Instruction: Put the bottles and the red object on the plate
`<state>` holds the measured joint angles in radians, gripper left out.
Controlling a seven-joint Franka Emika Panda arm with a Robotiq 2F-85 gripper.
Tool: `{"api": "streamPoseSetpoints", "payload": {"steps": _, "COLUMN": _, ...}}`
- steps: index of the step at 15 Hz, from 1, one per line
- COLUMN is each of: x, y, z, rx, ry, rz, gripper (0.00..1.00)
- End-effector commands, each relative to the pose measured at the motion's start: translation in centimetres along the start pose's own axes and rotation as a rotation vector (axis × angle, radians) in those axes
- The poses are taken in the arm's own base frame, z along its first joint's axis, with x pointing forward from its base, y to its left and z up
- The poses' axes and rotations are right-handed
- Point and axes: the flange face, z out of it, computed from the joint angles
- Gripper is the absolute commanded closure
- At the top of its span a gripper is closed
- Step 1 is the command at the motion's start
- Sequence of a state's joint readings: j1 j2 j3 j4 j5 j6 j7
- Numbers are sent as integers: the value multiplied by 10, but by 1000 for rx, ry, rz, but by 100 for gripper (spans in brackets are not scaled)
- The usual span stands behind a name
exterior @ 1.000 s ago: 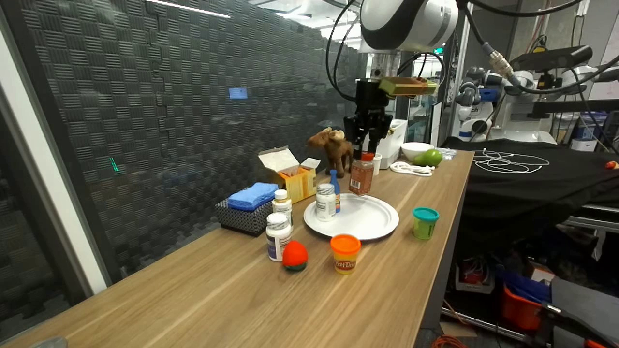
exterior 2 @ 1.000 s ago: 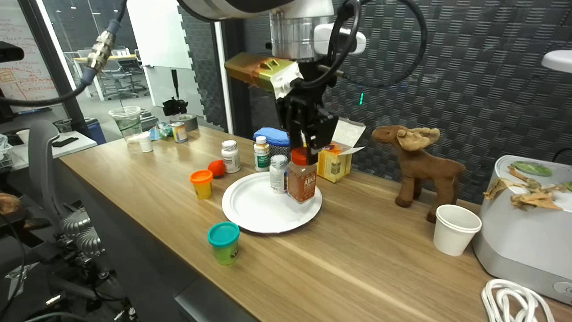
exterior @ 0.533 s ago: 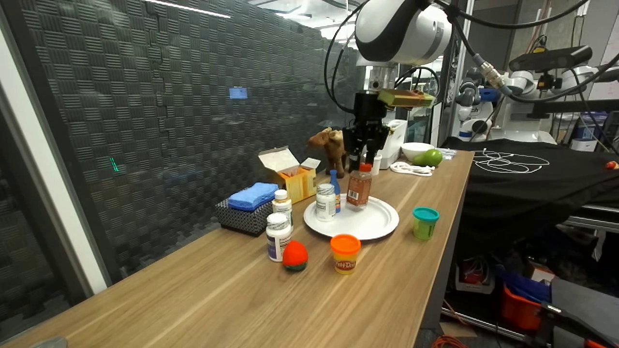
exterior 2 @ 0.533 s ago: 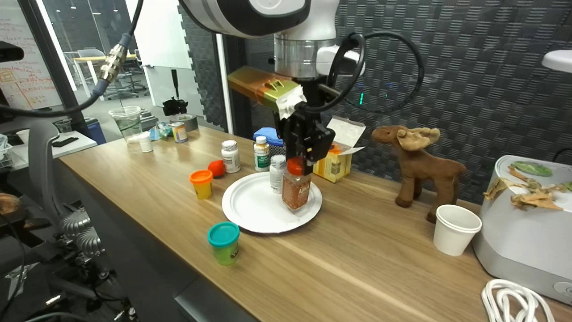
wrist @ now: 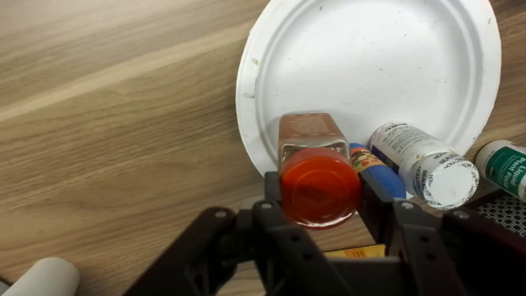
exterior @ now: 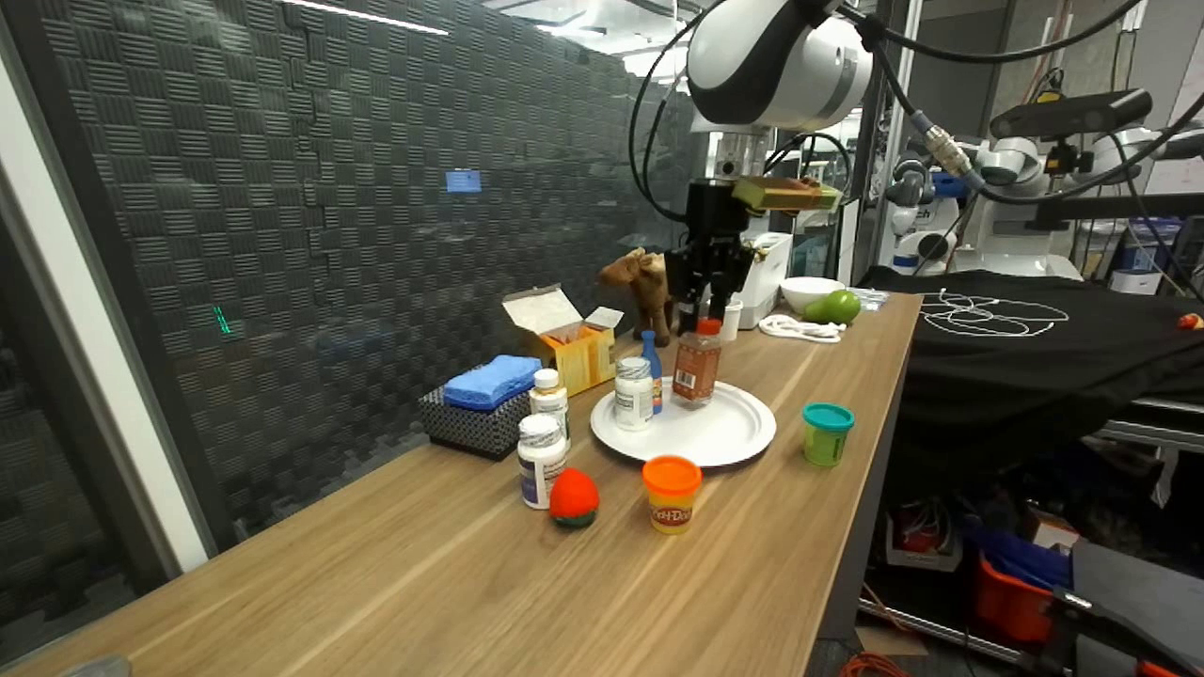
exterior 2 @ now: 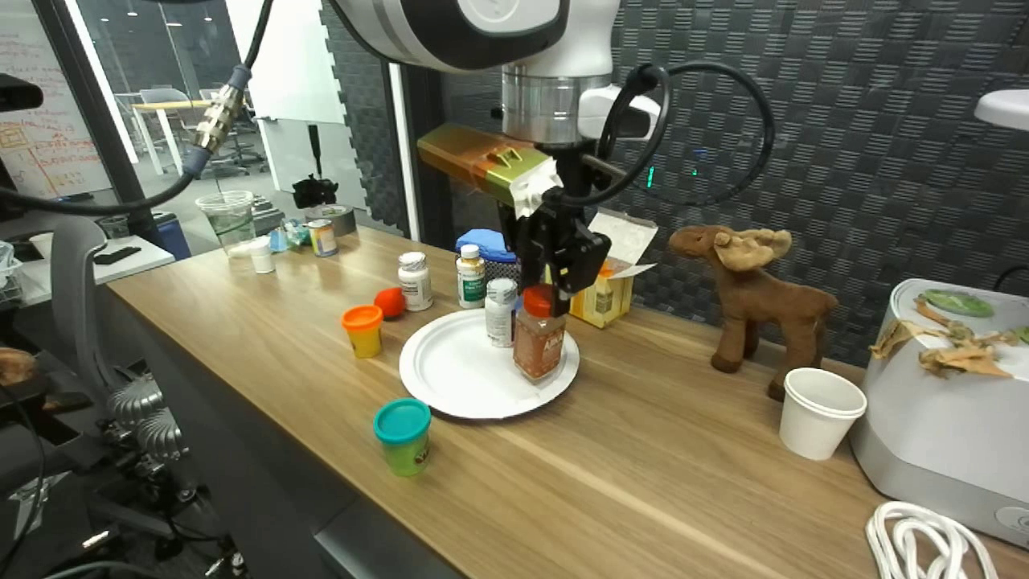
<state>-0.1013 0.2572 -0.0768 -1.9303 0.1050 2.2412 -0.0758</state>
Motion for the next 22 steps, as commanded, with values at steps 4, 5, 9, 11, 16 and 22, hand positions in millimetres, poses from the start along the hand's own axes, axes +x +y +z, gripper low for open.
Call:
{"api": "streamPoseSetpoints", "payload": {"steps": 4, "x": 13, "y": -4, "z": 0, "rx": 27, "ry": -10, "rz": -18, "gripper": 76}}
{"api": "streamPoseSetpoints", "payload": {"steps": 5, "x": 13, "y": -5, "z": 1, "rx": 28, "ry": -18, "rz": -22, "gripper": 76}}
{"api": "streamPoseSetpoints", "payload": {"steps": 9, "x": 10, "y": -5, "z": -13, "rx": 22, "ry": -14, "rz": -36, "gripper": 11}}
{"api": "streamPoseSetpoints", "payload": {"steps": 11, "x": 7, "y": -4, "z": -27, "rx": 18, "ry": 5, "rz": -33, "gripper": 0}}
{"api": "streamPoseSetpoints", "payload": {"steps": 16, "x": 4, "y": -19, "z": -74, "rx": 21, "ry": 29, "rz": -38, "gripper": 0}}
{"api": "streamPoseSetpoints", "payload": {"steps": 22, "x": 11, "y": -110, "z": -122, "rx": 3, "ry": 67, "rz": -150, "gripper": 0}}
